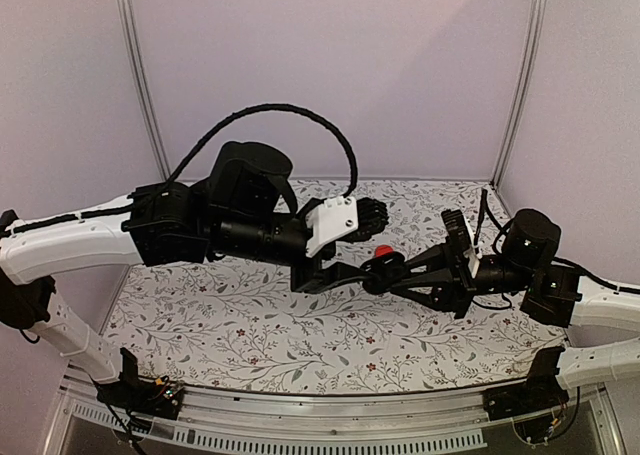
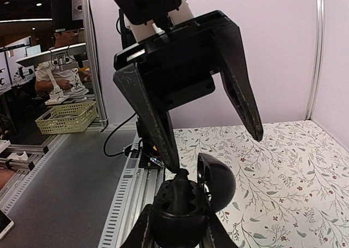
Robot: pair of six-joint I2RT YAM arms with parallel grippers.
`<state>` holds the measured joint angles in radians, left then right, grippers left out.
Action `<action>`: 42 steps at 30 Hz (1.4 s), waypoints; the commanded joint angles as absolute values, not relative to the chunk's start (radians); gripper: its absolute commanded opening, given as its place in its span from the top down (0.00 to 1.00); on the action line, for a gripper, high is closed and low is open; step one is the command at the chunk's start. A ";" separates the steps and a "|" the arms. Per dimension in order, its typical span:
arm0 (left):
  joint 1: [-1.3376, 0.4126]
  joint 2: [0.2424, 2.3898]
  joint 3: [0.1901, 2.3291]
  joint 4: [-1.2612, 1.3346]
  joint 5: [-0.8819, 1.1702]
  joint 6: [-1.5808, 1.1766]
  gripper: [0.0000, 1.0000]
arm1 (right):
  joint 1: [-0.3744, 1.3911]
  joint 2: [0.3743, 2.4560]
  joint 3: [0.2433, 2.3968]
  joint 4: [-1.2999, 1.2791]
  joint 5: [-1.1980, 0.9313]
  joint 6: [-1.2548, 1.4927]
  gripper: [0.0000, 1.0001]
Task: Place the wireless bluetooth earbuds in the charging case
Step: Open the charging case with the earbuds inside, then adjust the right earbud in the right side groove of the charging case.
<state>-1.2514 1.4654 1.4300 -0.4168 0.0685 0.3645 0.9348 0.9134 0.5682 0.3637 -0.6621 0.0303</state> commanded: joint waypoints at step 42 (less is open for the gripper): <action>-1.305 1.460 1.420 -0.415 0.133 0.425 0.51 | 0.936 0.904 0.581 0.383 -0.620 0.058 1.00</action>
